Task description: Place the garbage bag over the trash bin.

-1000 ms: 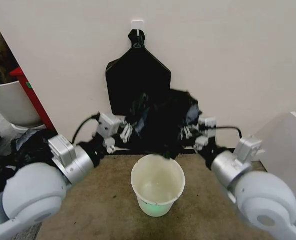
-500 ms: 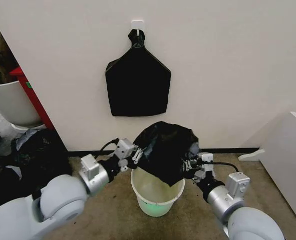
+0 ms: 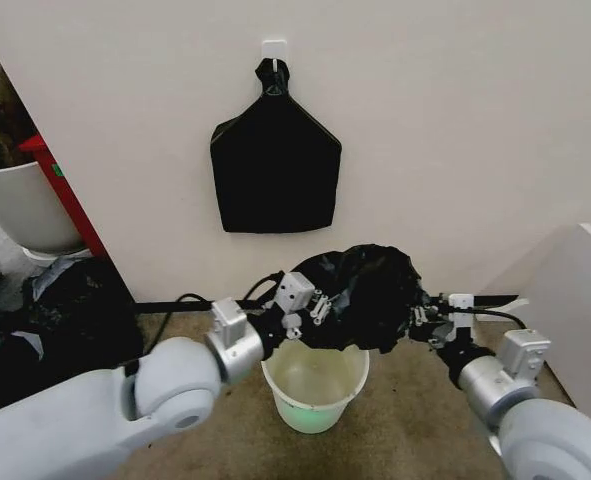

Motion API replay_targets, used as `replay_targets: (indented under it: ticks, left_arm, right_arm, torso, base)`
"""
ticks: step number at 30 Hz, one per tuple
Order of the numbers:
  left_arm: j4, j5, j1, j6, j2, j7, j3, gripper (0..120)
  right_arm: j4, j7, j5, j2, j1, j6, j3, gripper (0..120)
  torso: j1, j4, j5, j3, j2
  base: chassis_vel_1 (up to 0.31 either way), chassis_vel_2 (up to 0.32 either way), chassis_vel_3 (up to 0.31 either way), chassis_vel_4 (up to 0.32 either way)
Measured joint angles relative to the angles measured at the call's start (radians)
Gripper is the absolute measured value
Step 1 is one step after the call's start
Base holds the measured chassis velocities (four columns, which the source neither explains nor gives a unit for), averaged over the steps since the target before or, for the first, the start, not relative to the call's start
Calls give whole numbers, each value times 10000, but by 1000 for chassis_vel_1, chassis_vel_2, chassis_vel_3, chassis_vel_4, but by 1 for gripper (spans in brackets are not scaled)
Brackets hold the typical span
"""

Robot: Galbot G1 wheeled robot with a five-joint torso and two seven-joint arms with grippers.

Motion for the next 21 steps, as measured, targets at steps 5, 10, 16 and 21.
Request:
replay_targets:
  ticks: [5,10,16,21]
  left_arm:
    - [-237,-965,-128,271,-147,-407,264,0]
    - [-676,-1049,537,294,491,-491,151,0]
    - [-667,-325,2042,102,1014,-424,-655,0]
    - [-443,389,3961,-127,1290,-249,-2194,0]
  right_arm:
    - [-2,-86,574,-214,90,0,507,0]
    - [-6,-215,789,-244,103,-36,512,0]
    - [-10,-218,447,43,86,-41,-265,0]
    - [-13,-290,256,557,-2,-165,-1085,0]
  torso:
    - [0,0,0,0,0]
    - [0,2,-5,-1,0]
    - [0,3,-7,-1,0]
    - [0,1,-6,-1,0]
  base:
    - [0,0,0,0]
    - [0,0,0,0]
    - [0,0,0,0]
    - [0,0,0,0]
